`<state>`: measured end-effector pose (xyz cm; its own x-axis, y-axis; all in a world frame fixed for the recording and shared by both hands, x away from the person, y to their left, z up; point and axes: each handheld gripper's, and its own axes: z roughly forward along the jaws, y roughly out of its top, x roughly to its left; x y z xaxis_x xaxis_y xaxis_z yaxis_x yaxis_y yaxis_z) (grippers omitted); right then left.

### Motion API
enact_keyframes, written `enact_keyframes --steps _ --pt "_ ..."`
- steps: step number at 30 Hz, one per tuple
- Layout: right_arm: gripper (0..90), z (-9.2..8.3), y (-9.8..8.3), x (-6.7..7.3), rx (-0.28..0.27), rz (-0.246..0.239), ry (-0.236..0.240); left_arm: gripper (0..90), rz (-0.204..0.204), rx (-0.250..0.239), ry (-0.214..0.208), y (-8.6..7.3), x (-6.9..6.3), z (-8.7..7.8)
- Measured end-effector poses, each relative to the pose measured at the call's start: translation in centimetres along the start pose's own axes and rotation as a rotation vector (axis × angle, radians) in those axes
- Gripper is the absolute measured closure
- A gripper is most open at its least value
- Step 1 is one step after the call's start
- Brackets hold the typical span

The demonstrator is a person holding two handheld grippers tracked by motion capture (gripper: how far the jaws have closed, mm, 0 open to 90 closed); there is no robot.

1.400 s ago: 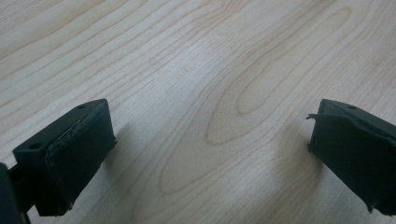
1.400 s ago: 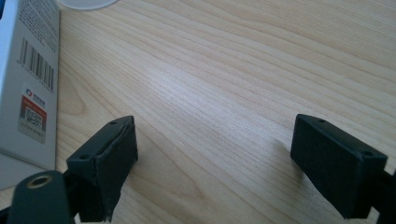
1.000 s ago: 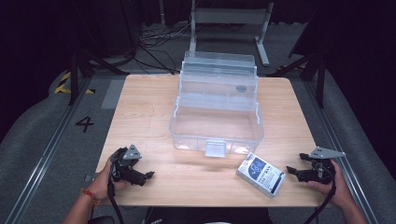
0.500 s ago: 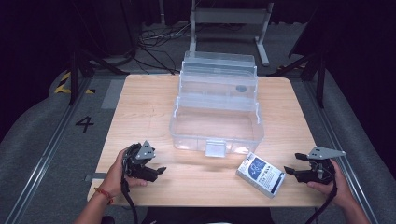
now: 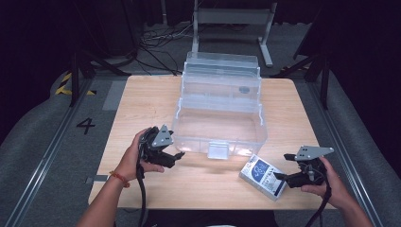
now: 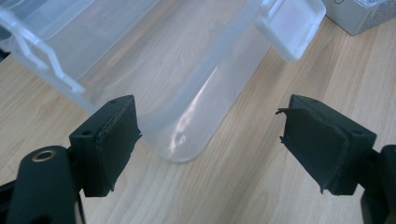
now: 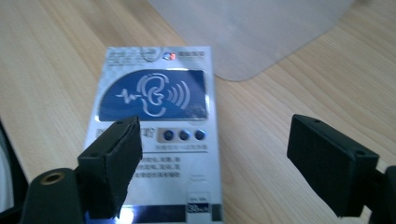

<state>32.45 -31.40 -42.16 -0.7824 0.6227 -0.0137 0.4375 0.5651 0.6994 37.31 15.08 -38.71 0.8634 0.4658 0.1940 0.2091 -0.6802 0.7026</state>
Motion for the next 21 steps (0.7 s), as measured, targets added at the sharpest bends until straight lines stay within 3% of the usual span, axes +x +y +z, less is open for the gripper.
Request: enact_keyframes --steps 2,5,8,14,15,21 --pt "18.1 0.3 0.4 0.4 0.019 -0.008 0.007 18.6 0.0 -0.013 -0.005 0.5 0.3 0.6" --pt "18.1 0.9 0.8 0.8 0.055 -0.01 0.03 19.3 0.015 0.003 -0.002 1.2 0.6 1.4" --pt "17.7 1.4 1.1 1.2 0.102 -0.013 0.041 19.3 0.01 0.02 -0.025 1.7 0.8 2.0" --pt "15.5 2.5 1.3 1.3 0.221 0.0 0.026 19.9 0.065 0.101 -0.048 2.4 0.8 3.2" --pt "15.4 2.7 1.4 1.3 0.228 0.008 0.047 20.4 0.074 0.109 -0.048 2.5 0.9 3.5" --pt "13.2 3.4 2.1 1.6 0.273 0.015 0.096 20.4 0.048 0.151 -0.069 2.6 1.5 5.0"
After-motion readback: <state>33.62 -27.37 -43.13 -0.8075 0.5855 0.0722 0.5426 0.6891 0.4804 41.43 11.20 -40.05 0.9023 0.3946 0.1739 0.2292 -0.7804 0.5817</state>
